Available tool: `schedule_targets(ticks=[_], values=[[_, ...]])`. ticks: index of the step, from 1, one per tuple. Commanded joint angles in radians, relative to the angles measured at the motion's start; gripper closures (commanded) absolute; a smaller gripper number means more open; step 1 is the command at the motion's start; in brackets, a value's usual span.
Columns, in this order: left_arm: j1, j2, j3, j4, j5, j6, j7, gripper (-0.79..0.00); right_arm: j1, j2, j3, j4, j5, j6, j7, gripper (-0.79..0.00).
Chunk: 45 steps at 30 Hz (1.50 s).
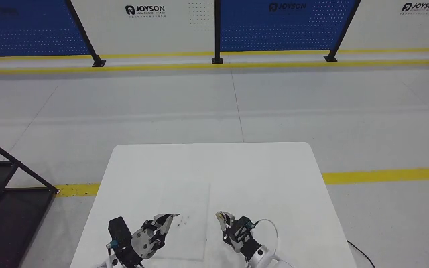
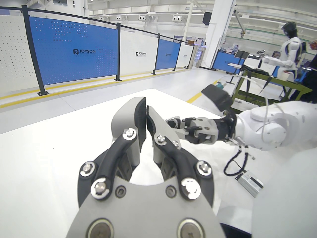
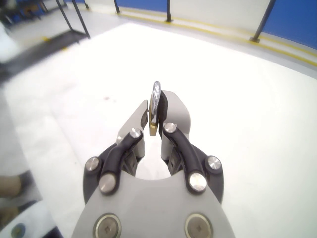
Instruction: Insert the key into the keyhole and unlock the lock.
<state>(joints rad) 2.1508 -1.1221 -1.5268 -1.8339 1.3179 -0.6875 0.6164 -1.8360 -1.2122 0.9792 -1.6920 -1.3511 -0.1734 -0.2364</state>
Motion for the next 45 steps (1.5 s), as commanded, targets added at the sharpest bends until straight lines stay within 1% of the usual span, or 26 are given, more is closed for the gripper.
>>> schedule_targets(ticks=[1,5,9,10,12,15,28,31,33,36,39,41,43,45], values=[[-0.011,-0.001,0.014,-0.002,-0.025,-0.014,0.010,0.000,-0.012,0.009,0.034,-0.025,0.056,-0.091,-0.042,0.000],[-0.025,-0.001,0.034,0.001,-0.044,-0.060,0.073,0.000,-0.036,0.024,0.079,-0.064,0.135,-0.245,-0.122,0.000],[-0.046,-0.002,0.061,0.019,-0.059,-0.100,0.142,0.000,-0.048,0.035,0.108,-0.076,0.197,-0.366,-0.159,0.000],[-0.054,-0.003,0.074,0.021,-0.062,-0.118,0.160,0.000,-0.050,0.036,0.114,-0.080,0.222,-0.392,-0.168,0.000],[-0.075,-0.003,0.099,0.043,-0.075,-0.185,0.183,0.000,-0.052,0.040,0.122,-0.083,0.277,-0.444,-0.161,0.000],[-0.108,-0.002,0.110,0.073,-0.082,-0.205,0.172,0.000,-0.049,0.042,0.131,-0.085,0.294,-0.456,-0.149,0.000],[-0.108,-0.002,0.110,0.073,-0.082,-0.205,0.172,0.000,-0.049,0.042,0.131,-0.085,0.294,-0.456,-0.149,0.000],[-0.124,-0.005,0.137,0.057,-0.132,-0.200,0.134,0.000,-0.028,0.034,0.099,-0.091,0.363,-0.448,-0.134,0.000],[-0.136,-0.009,0.158,0.043,-0.145,-0.177,0.112,0.000,-0.016,0.027,0.066,-0.091,0.416,-0.461,-0.164,0.000],[-0.156,-0.016,0.211,0.043,-0.184,-0.194,0.137,0.000,-0.006,0.012,0.013,-0.086,0.456,-0.473,-0.276,0.000],[-0.190,-0.026,0.263,0.061,-0.215,-0.186,0.181,0.000,0.010,-0.005,-0.041,-0.061,0.498,-0.512,-0.403,0.000],[-0.211,-0.035,0.309,0.075,-0.227,-0.194,0.232,0.000,0.024,-0.018,-0.072,-0.040,0.509,-0.523,-0.488,0.000],[-0.237,-0.044,0.354,0.098,-0.242,-0.221,0.277,0.000,0.041,-0.030,-0.102,-0.014,0.513,-0.540,-0.557,0.000],[-0.263,-0.053,0.394,0.112,-0.247,-0.217,0.300,0.000,0.058,-0.041,-0.126,0.009,0.497,-0.536,-0.610,0.000]])
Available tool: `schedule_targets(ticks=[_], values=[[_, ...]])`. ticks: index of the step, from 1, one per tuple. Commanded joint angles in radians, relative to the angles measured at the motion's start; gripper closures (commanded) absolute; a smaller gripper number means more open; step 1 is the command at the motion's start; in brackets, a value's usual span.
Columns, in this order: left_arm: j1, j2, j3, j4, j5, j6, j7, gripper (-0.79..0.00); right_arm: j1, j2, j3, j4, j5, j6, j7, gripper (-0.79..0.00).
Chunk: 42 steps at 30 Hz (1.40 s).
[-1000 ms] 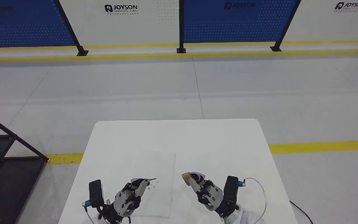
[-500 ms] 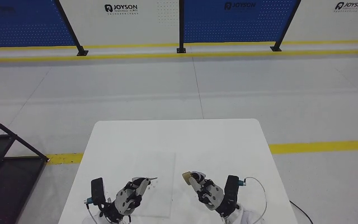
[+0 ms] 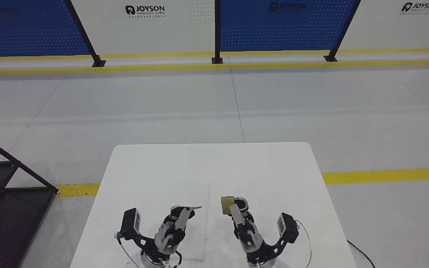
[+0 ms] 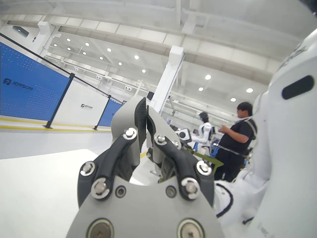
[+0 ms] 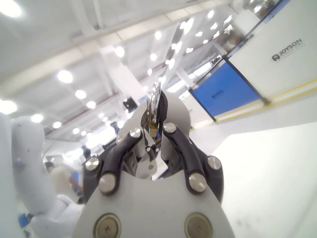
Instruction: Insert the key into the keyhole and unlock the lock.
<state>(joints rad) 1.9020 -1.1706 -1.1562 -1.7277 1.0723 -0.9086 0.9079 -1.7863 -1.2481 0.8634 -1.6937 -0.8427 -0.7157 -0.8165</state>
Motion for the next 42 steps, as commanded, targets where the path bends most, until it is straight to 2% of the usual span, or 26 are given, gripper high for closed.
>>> schedule_targets(ticks=[1,8,20,34,42], values=[[-0.025,-0.009,0.043,0.011,-0.008,0.010,0.014,0.000,0.013,-0.011,-0.021,0.018,-0.016,0.010,-0.065,0.000],[-0.077,-0.025,0.117,0.049,-0.024,0.028,0.032,0.000,0.049,-0.028,-0.042,0.066,-0.045,-0.021,-0.157,0.000],[-0.125,-0.040,0.167,0.109,-0.016,0.042,0.046,0.000,0.057,-0.038,-0.041,0.083,-0.071,-0.015,-0.156,0.000],[-0.137,-0.043,0.178,0.118,-0.026,0.047,0.050,0.000,0.060,-0.045,-0.040,0.083,-0.072,-0.011,-0.122,0.000],[-0.139,-0.042,0.176,0.119,-0.069,0.015,0.018,0.000,0.061,-0.049,-0.039,0.084,-0.075,-0.005,-0.108,0.000]])
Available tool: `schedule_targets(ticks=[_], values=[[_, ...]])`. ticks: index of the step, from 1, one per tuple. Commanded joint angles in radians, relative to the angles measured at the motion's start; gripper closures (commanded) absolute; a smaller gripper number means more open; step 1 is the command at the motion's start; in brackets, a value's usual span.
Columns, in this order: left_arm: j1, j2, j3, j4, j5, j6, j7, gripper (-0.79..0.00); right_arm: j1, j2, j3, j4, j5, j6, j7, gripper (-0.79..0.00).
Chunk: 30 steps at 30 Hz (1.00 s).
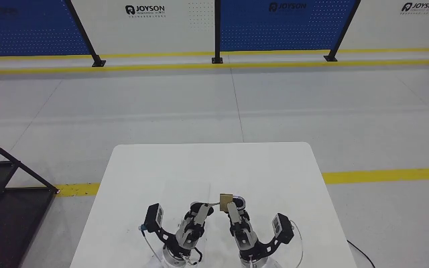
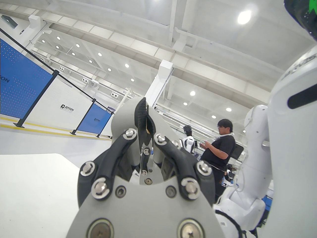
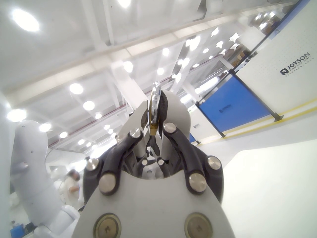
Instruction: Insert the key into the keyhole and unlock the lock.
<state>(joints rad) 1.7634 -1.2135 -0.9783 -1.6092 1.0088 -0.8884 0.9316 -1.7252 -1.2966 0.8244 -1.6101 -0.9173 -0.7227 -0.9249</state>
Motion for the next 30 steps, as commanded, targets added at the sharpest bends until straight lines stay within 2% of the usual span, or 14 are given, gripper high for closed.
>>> schedule_targets(ticks=[1,19,30], values=[[0.000,0.001,-0.004,0.001,-0.011,-0.011,-0.011,0.000,0.000,-0.001,0.001,0.000,-0.001,0.002,0.003,0.000],[0.005,0.000,-0.034,0.015,-0.146,-0.124,-0.124,0.000,0.000,-0.006,0.005,0.003,-0.030,0.004,0.026,0.000],[0.000,0.006,-0.029,0.012,-0.154,-0.124,-0.136,0.000,-0.002,-0.006,0.009,0.005,-0.061,0.009,0.034,0.000]])
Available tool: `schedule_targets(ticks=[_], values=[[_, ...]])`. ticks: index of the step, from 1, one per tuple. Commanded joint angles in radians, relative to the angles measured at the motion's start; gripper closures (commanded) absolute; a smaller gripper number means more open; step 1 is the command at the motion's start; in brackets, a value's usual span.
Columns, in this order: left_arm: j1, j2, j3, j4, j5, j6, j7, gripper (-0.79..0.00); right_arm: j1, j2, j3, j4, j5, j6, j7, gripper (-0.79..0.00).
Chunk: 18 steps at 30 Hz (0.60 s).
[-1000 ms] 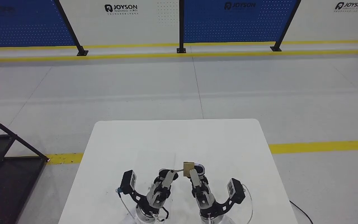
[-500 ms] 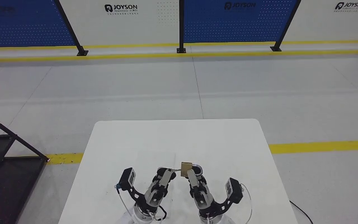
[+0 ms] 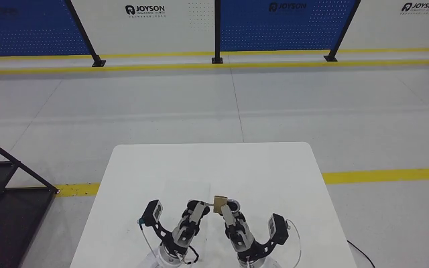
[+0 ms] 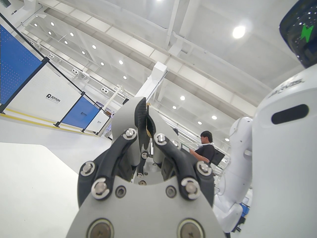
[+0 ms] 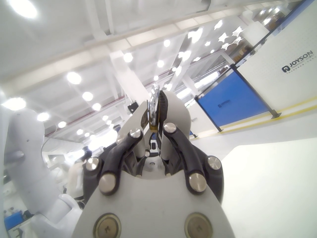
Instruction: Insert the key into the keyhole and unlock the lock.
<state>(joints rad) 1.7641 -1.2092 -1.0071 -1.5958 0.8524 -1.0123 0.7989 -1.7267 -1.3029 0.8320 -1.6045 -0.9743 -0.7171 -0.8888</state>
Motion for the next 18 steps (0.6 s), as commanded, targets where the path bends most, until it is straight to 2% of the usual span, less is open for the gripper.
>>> schedule_targets(ticks=[1,18], values=[[0.000,0.002,-0.001,-0.003,0.003,0.000,-0.004,0.000,-0.001,0.000,0.002,-0.001,-0.008,0.006,-0.003,0.000],[0.006,0.013,-0.007,-0.011,-0.001,0.000,-0.010,0.000,-0.004,0.000,0.005,-0.002,-0.018,0.015,-0.006,0.000]])
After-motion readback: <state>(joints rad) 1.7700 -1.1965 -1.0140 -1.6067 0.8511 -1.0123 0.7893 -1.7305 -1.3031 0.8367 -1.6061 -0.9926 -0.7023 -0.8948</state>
